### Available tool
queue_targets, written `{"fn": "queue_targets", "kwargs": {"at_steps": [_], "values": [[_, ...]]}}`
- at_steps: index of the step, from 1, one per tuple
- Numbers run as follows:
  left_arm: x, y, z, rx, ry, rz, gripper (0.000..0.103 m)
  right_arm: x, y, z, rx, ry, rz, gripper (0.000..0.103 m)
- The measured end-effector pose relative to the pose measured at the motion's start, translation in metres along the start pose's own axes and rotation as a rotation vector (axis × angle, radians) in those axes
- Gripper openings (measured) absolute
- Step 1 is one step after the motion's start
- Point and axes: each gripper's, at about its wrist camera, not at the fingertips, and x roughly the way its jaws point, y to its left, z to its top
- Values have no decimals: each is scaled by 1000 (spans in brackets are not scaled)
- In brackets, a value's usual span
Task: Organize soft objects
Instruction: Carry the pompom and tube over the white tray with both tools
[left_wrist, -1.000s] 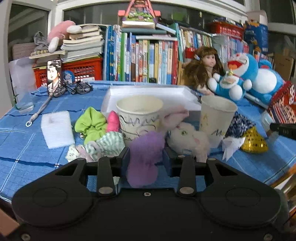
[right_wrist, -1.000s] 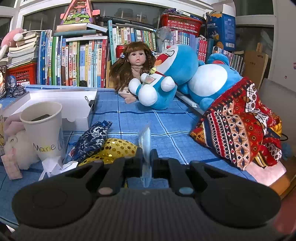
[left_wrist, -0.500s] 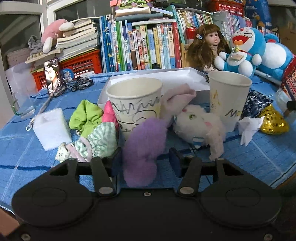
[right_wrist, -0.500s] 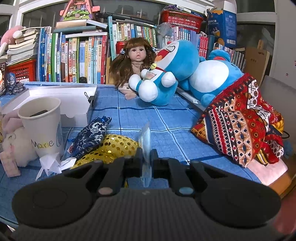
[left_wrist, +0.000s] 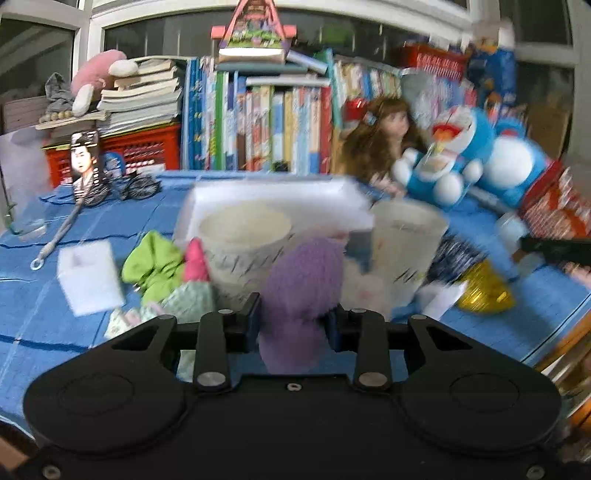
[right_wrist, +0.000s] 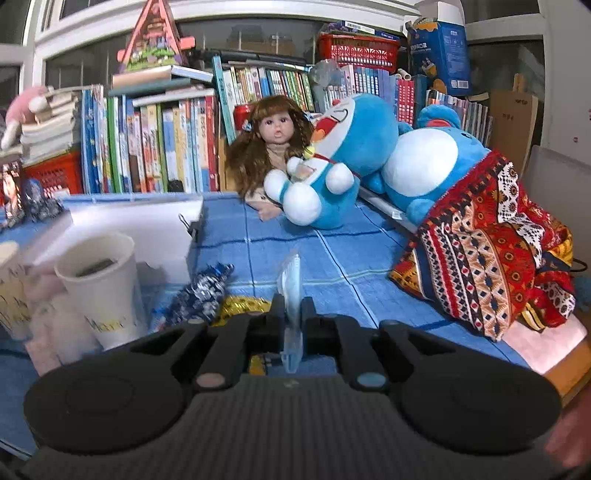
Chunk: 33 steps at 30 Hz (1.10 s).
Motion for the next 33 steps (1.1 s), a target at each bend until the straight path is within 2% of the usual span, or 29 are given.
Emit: {"fn": "queue_targets", "kwargs": {"at_steps": [6,15,19,24,33], "values": [[-7,4,28,-24,-25,-89,33,-5,-1,16,43,-26,53,12],[4,28,75,-82,-24,-184,33,-6,-3,54,144,-28,225,12],[15,40,96,-108,6,-217,33,1,1,70,191,-3,310,12],[33,44,120,-105,21,-219,33,18,11,90,240,54,402,12],[93,53,169,-179,148,-273,33,57,41,128,238,134,455,12]]}}
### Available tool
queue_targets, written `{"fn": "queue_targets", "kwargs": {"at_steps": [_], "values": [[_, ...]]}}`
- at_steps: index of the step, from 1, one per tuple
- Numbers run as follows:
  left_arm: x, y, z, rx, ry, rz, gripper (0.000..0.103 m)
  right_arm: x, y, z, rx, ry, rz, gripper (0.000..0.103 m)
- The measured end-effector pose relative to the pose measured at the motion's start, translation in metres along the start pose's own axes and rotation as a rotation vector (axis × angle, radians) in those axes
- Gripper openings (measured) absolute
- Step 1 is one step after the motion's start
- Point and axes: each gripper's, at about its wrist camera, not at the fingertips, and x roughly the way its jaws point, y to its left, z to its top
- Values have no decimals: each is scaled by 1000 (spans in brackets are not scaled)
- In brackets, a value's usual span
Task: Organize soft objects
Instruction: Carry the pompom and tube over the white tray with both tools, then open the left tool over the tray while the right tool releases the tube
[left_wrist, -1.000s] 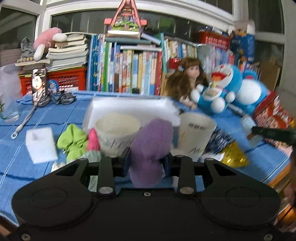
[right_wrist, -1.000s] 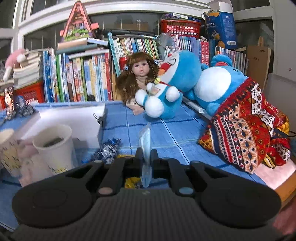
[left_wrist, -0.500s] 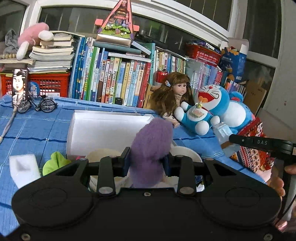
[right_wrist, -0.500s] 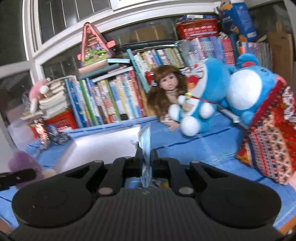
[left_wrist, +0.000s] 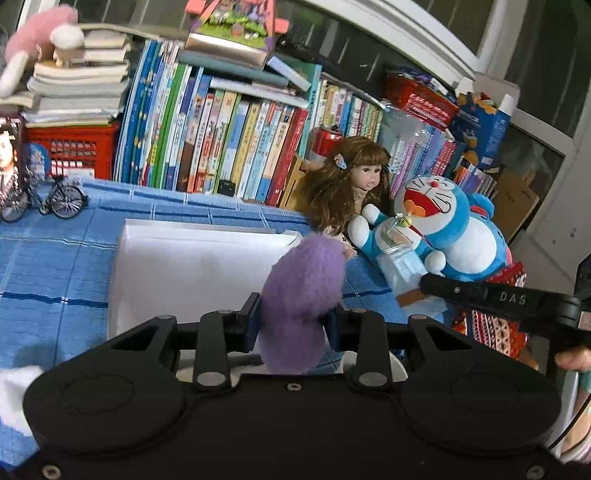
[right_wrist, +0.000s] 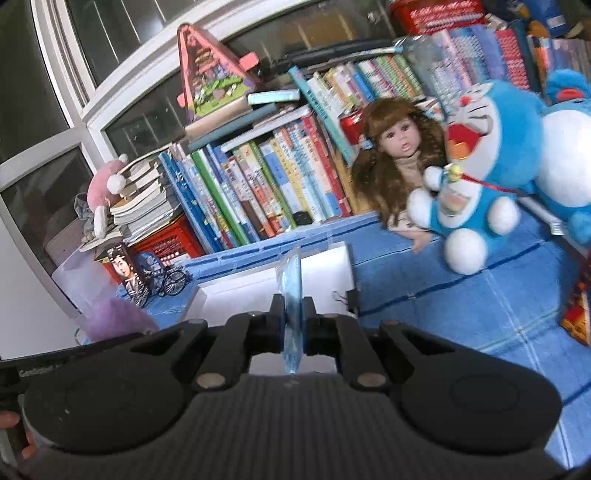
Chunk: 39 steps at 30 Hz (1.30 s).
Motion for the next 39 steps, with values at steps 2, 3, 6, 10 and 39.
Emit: {"fn": "queue_targets", "kwargs": {"at_steps": [2,3,6,10,39], "values": [[11,6,12,-26,24,-1,33,14,5,9,-3,33,6,12],[16,9,16,-41,33,4,33,21,8,12,-8,49,6,12],[38,20,29,-78,76,27,33,42,17,19,-23,88,3,12],[66,31,36,-117,133,64,33,68,32,24,-66,124,-25,12],[197,84,34,-221,419,248,33,195,36,9,-53,418,-137,13]]}}
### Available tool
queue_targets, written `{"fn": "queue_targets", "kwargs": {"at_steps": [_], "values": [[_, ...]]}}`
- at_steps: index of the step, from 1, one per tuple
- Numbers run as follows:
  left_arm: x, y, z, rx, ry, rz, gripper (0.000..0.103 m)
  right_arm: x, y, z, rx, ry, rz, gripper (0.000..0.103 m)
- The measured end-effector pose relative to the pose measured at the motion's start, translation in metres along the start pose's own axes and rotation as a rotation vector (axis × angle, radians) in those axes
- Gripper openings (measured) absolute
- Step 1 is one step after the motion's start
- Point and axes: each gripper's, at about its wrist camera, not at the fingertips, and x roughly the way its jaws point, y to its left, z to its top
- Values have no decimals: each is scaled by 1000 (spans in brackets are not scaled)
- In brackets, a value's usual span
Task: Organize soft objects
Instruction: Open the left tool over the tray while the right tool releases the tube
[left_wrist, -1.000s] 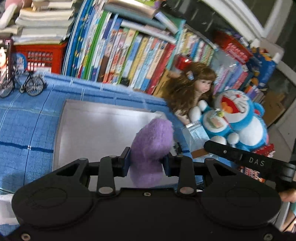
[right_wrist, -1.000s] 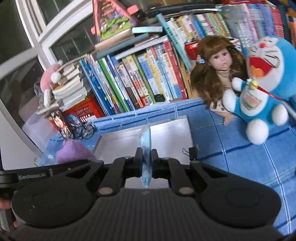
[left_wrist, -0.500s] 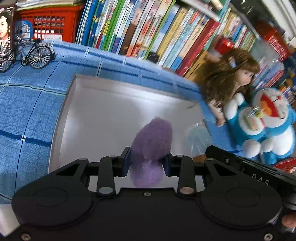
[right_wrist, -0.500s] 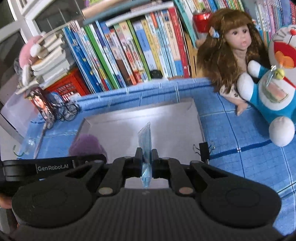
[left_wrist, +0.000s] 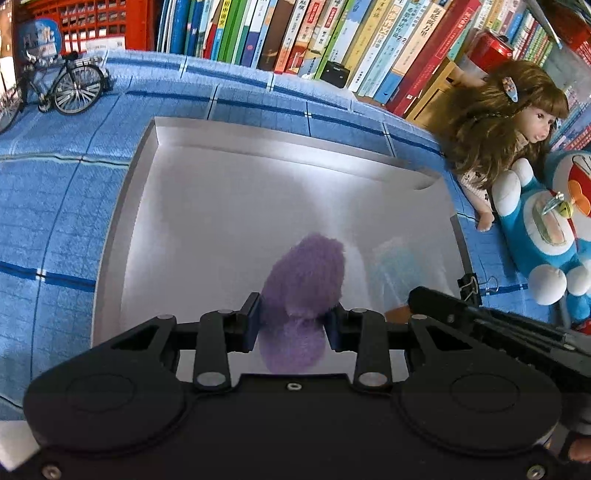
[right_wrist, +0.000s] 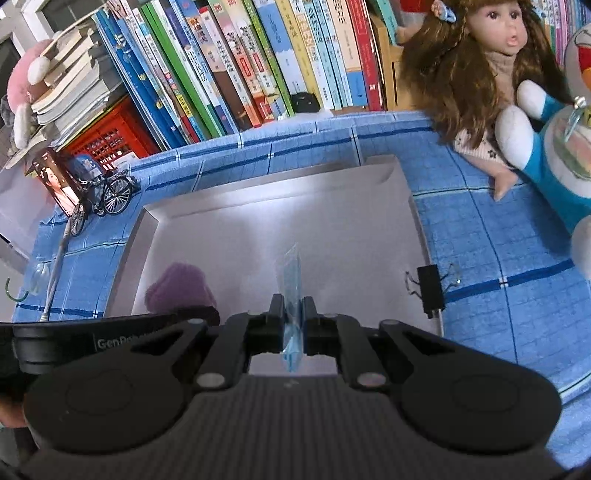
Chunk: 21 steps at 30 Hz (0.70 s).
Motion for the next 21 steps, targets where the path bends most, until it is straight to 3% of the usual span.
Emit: {"fn": "queue_targets", "kwargs": {"at_steps": [12,15,16,17,21], "values": [[9,5,3,-27,24,0,34,14,-1,-1,13,47,-17,17],[8,3,2,-17,21,7,43,14,0,-1,5,42,-21,20],[6,2,2,-15,16,10,46,14,0,-1,1,42,-21,33],[4,1,2,-8,9,21,47,13,0,-1,-2,40,-23,38],[-9,-5,0,29,-29,65,54,7,-1,-1,-13,26,-19,49]]}}
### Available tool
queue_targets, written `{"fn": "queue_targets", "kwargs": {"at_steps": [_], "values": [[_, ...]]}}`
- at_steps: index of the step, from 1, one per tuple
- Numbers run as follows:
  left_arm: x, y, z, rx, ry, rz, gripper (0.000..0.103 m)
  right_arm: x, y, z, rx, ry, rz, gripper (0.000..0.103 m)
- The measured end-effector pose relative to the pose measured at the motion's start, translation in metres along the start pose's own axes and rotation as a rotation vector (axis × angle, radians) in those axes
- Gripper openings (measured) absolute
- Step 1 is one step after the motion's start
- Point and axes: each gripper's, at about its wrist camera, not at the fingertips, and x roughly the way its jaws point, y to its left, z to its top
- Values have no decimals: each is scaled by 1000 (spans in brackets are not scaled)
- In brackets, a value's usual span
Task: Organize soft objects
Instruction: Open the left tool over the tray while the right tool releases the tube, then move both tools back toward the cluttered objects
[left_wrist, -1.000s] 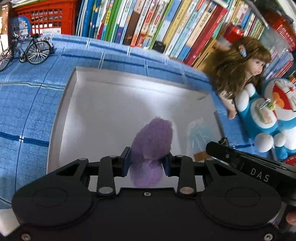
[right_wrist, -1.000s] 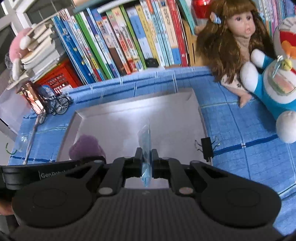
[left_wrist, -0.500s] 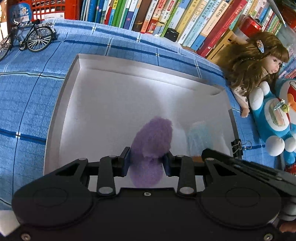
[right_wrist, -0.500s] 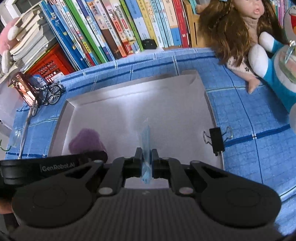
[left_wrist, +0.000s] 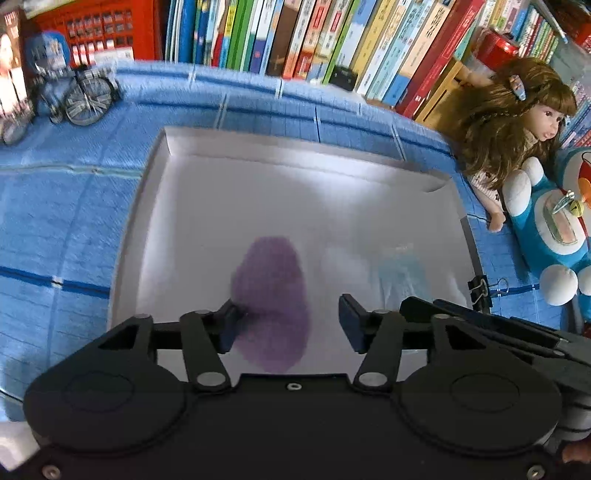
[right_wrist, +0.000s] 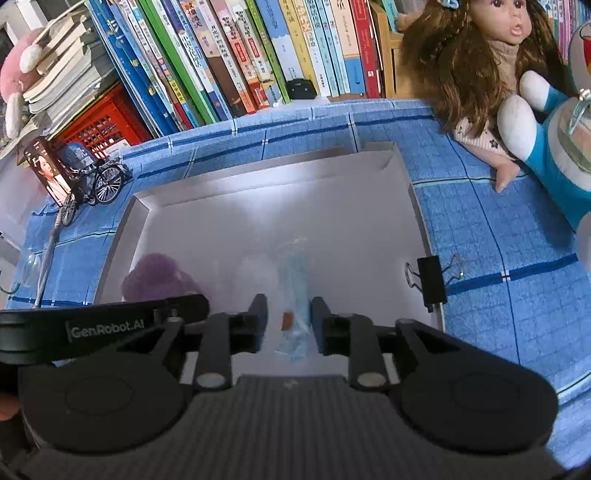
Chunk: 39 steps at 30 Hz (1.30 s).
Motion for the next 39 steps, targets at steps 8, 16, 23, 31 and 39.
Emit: {"fn": "queue_targets", "kwargs": {"at_steps": [8,16,23,31,39], "values": [[-38,-4,-11,38,-98,-26,62,-26,2,-3,-39,-71,3,60],[-94,-12,-41,114,-206,-72,67,-70,15,-21,-191,-188,-31,71],[-135,-21,-75,186,-326,-83,75,-110,17,-45,-260,-286,-20,76],[-158,-24,-121,236,-406,-95,77,-142,17,-81,-308,-372,-22,78],[-167,-19,-167,242,-446,-106,79,-161,12,-119,-326,-422,-14,81]]}}
